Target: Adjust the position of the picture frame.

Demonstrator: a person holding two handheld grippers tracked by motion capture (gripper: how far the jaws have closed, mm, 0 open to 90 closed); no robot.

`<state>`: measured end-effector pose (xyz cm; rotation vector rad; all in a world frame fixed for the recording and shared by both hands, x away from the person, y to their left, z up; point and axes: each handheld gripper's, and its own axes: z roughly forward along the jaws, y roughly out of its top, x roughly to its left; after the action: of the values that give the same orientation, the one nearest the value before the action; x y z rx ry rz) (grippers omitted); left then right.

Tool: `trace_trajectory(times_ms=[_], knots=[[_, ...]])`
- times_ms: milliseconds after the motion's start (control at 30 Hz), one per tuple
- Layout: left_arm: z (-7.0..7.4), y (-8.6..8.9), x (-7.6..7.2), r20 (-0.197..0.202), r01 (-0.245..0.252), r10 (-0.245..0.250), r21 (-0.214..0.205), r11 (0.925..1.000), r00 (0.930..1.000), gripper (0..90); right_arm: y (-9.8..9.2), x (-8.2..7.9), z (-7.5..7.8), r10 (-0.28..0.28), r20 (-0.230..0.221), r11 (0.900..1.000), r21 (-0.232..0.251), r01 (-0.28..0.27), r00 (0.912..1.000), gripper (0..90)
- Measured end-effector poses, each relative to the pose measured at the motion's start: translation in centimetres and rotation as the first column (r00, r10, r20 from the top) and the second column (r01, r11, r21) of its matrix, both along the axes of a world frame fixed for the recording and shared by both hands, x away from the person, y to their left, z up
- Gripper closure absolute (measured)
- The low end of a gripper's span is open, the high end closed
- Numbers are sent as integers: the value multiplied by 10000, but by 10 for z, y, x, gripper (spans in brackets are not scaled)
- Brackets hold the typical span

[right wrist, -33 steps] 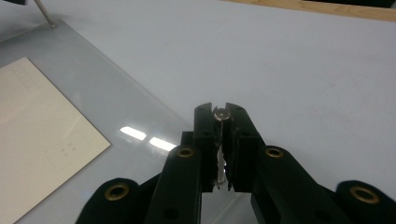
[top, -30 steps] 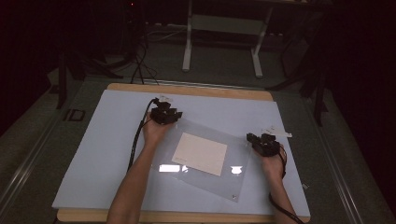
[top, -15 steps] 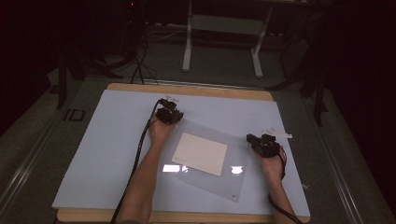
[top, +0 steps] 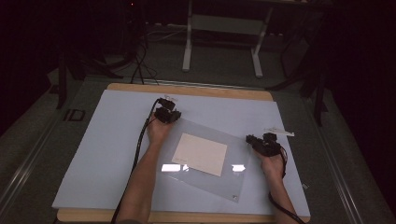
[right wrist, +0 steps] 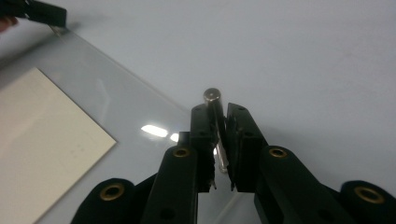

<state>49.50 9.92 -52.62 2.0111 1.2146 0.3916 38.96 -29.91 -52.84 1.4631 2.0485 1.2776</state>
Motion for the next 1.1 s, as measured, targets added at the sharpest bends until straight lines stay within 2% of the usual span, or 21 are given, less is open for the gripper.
trace_trajectory(times_ms=[33,67,100,267,367,400,500,600,700,733,767,800,967,1100], knots=[[1,4,-2,-91,389,-389,16,9992,9992,831,-3,1,0,-24,-170,9994,336,30,9999,805],[1,4,-2,-91,389,-389,16,9992,9992,830,-3,1,0,-24,-170,9994,336,30,9999,805],[3,7,-5,-100,656,-656,21,9978,9978,830,-3,2,1,-41,-246,9993,374,50,9997,805],[9,16,-16,252,579,-569,-385,9976,9981,826,-1,4,10,-63,-220,9988,482,74,9997,794],[13,30,-30,378,763,-747,-412,9962,9965,824,6,11,20,17,-224,9997,237,-11,9997,794],[13,30,-30,378,763,-747,-412,9962,9965,823,9,13,22,90,-221,9997,223,-85,9997,794],[17,43,-42,364,784,-772,-323,9964,9964,822,14,17,25,212,-253,9996,168,-208,9995,794],[20,58,-55,396,657,-643,-368,9972,9971,818,27,24,26,508,-344,9985,208,-501,9981,795],[19,71,-68,240,474,-465,-402,9981,9986,816,39,30,27,780,-465,9968,202,-771,9959,794],[19,71,-68,240,474,-465,-402,9981,9986,816,39,30,27,780,-465,9968,202,-771,9959,794],[18,79,-76,191,323,-314,-448,9985,9993,816,42,32,27,822,-512,9965,216,-812,9953,794],[16,82,-78,162,288,-281,-440,9986,9995,816,49,35,26,962,-593,9953,194,-952,9936,794],[1,92,-77,-190,-145,134,-618,9980,9997,818,65,41,20,1032,-818,9946,-32,-1038,9913,797],[-4,91,-75,-127,-200,191,-745,9970,9997,816,64,42,12,922,-973,9956,267,-900,9910,795]])
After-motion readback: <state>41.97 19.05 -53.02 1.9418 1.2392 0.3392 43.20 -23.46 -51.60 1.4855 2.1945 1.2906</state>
